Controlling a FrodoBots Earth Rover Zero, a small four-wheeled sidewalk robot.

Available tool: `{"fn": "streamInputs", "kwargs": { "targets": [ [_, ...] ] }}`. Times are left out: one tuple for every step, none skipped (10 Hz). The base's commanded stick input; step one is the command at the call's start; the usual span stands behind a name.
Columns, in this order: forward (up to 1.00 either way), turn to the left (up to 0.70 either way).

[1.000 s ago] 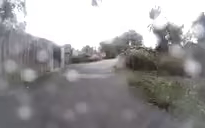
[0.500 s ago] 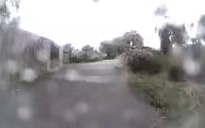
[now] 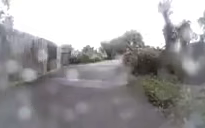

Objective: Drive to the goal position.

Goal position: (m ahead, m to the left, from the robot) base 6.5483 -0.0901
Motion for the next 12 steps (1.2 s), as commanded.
{"fn": "streamInputs", "kwargs": {
  "targets": [
    [1.00, 0.00],
    [1.00, 0.00],
    [1.00, 0.00],
    [1.00, 0.00],
    [1.00, 0.00],
    [1.00, 0.00],
    [1.00, 0.00],
    [1.00, 0.00],
    [1.00, 0.00],
    [1.00, 0.00],
    [1.00, 0.00],
    [1.00, 0.00]
  ]
}}
